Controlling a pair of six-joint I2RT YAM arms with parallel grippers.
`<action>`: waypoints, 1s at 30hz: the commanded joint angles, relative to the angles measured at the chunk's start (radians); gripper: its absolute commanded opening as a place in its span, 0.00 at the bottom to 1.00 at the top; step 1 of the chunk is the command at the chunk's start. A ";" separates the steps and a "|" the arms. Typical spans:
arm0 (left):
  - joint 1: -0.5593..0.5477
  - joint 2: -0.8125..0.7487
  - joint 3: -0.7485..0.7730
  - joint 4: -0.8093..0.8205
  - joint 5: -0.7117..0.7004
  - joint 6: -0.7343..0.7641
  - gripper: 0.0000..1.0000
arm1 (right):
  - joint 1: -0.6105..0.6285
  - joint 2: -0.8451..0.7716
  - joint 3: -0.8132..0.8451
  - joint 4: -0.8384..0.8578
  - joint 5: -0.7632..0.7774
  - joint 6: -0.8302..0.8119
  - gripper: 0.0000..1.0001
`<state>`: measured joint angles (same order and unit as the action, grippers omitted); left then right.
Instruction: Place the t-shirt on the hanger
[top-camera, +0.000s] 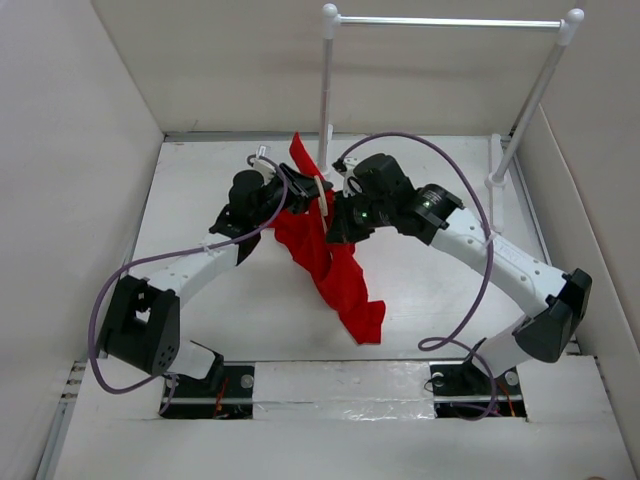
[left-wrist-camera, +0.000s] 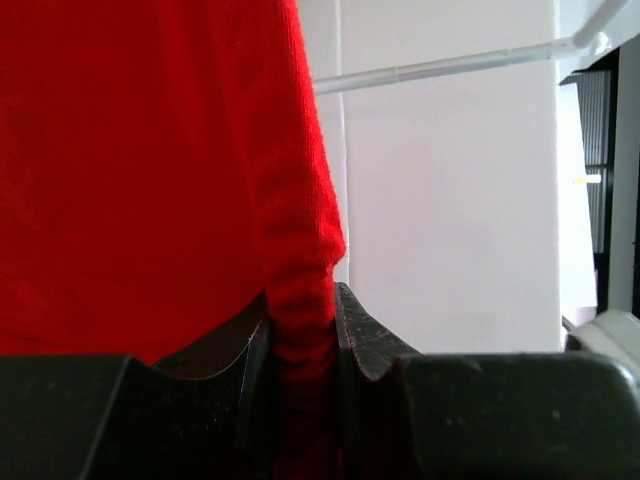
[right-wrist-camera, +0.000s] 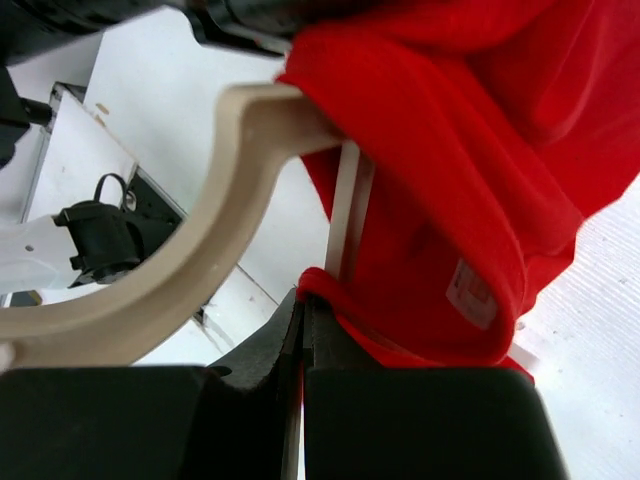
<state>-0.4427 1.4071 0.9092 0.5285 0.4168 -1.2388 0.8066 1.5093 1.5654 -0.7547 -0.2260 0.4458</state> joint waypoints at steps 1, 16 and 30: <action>-0.002 -0.020 -0.041 0.148 0.060 -0.091 0.00 | 0.006 -0.009 0.042 0.051 -0.010 0.013 0.00; 0.050 0.030 0.135 0.100 -0.173 0.059 0.00 | 0.062 -0.067 0.202 -0.156 -0.082 0.001 0.00; 0.041 -0.019 0.004 0.182 -0.135 -0.016 0.00 | 0.101 0.206 0.303 -0.063 -0.003 -0.024 0.00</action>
<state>-0.4049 1.4532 0.9237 0.6086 0.2531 -1.2221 0.8909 1.7168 1.8320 -0.8623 -0.3058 0.4259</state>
